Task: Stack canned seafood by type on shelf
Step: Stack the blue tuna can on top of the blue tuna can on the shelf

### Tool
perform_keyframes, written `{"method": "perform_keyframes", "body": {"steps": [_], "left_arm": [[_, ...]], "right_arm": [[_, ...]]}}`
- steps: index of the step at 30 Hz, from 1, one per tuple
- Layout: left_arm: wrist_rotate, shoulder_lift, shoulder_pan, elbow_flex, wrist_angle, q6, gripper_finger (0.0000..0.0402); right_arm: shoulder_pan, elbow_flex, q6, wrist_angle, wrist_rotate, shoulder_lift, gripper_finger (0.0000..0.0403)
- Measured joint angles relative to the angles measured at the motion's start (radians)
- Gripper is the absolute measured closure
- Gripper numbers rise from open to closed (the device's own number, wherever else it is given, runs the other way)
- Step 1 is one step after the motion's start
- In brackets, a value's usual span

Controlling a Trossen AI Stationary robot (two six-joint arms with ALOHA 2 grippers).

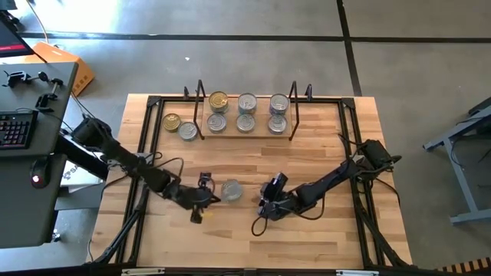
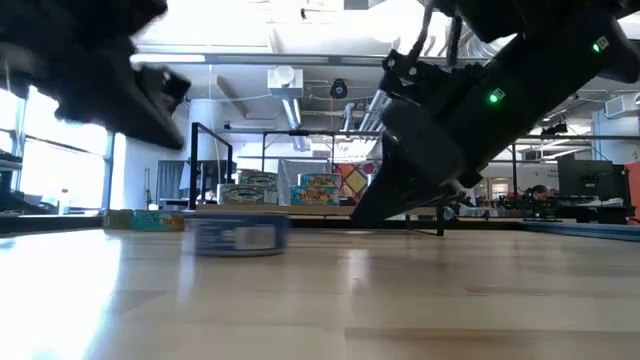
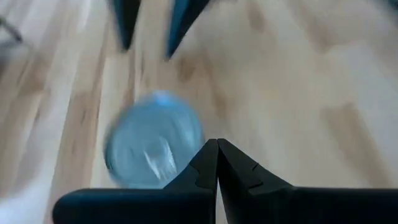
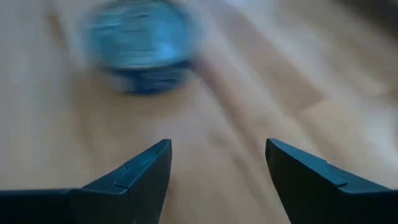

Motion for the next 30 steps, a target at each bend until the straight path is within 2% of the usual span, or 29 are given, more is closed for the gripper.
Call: {"method": "perform_keyframes", "body": {"steps": [3,5,7,12,16,20,24,27,30], "left_arm": [[0.067,-0.006,0.025,0.002,-0.059,-0.064,0.0401],[0.156,-0.005,0.043,-0.023,-0.061,-0.127,0.0401],[0.196,0.008,0.059,-0.052,-0.053,-0.157,0.0401],[0.157,0.074,0.121,-0.133,0.148,-0.130,0.0401],[0.180,0.162,0.189,-0.152,0.378,-0.061,0.0401],[0.223,0.247,0.249,-0.146,0.496,-0.002,0.0401],[0.251,0.278,0.298,-0.138,0.509,0.070,0.0401],[0.187,0.255,0.324,-0.140,0.474,0.093,0.0401],[0.031,0.202,0.346,-0.137,0.441,0.111,0.0401]], "right_arm": [[-0.018,0.002,-0.025,0.037,-0.090,0.009,0.0151],[-0.045,0.002,-0.025,0.035,-0.087,0.028,0.0151],[-0.083,0.002,-0.022,0.031,-0.053,0.053,0.0151],[-0.203,0.003,-0.005,0.112,-0.073,0.092,0.0151],[-0.265,0.002,-0.106,0.171,-0.152,0.093,0.0151],[-0.278,0.001,-0.199,0.204,-0.257,0.093,0.0151],[-0.236,0.002,-0.100,0.155,-0.245,0.093,0.0152],[-0.168,0.001,-0.023,0.099,-0.201,0.091,0.0152],[-0.067,0.003,0.033,0.088,-0.172,0.092,0.0152]]}}
